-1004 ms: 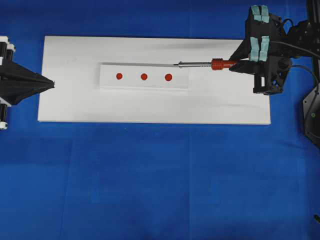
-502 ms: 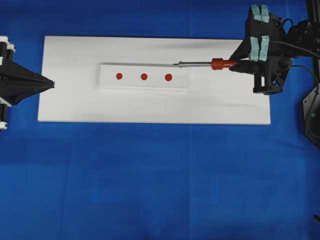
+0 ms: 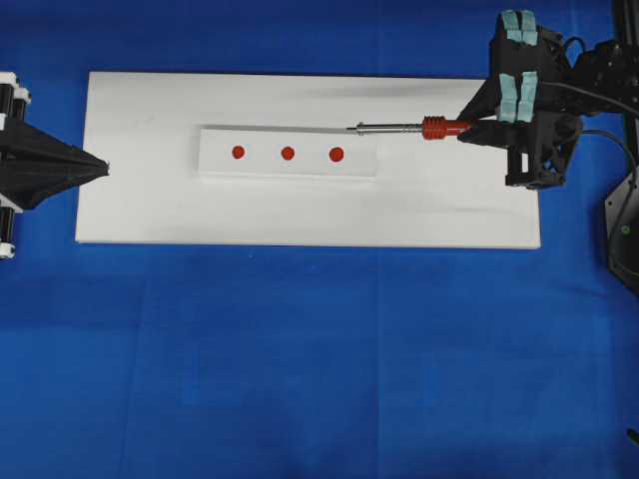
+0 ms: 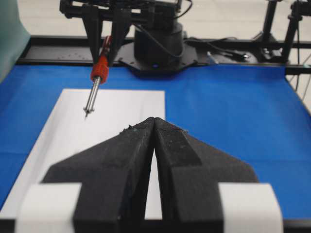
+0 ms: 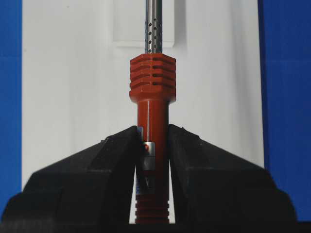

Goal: Touch the tip of the soldering iron to the mark.

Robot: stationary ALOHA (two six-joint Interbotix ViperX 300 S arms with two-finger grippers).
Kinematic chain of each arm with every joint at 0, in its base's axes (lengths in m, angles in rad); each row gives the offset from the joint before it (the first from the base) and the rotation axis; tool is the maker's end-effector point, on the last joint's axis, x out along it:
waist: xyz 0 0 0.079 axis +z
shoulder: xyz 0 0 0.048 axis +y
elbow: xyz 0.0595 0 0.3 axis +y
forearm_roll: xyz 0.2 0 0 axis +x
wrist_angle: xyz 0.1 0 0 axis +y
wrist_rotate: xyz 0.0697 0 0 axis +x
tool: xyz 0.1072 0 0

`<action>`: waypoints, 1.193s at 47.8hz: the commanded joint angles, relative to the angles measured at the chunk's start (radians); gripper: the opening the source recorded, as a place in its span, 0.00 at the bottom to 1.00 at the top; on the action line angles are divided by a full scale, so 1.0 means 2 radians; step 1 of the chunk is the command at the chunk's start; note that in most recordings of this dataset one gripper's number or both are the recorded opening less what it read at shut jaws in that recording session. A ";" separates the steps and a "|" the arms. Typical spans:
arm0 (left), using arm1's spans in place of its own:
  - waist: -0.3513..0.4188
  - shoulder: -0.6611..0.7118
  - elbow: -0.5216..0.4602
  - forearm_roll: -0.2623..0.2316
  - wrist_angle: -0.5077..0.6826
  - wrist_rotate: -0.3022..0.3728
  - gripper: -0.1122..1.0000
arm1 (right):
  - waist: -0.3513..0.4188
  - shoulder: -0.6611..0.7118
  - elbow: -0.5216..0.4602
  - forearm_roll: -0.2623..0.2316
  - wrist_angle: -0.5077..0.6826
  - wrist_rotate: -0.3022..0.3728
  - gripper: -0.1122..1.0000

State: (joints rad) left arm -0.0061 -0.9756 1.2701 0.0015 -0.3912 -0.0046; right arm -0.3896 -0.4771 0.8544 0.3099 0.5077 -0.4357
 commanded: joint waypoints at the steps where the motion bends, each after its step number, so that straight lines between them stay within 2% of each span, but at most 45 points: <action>1: -0.001 0.003 -0.005 0.001 -0.005 -0.001 0.12 | -0.001 0.002 -0.005 0.000 -0.003 0.000 0.16; 27: -0.001 0.003 -0.005 0.001 -0.005 -0.001 0.12 | 0.002 0.081 0.002 0.000 -0.041 -0.002 0.16; 57: -0.001 0.003 -0.005 0.001 -0.005 -0.001 0.12 | 0.016 0.109 0.003 0.002 -0.054 -0.002 0.16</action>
State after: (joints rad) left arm -0.0061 -0.9771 1.2701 0.0015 -0.3912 -0.0046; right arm -0.3590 -0.2546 0.8698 0.3114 0.4065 -0.4372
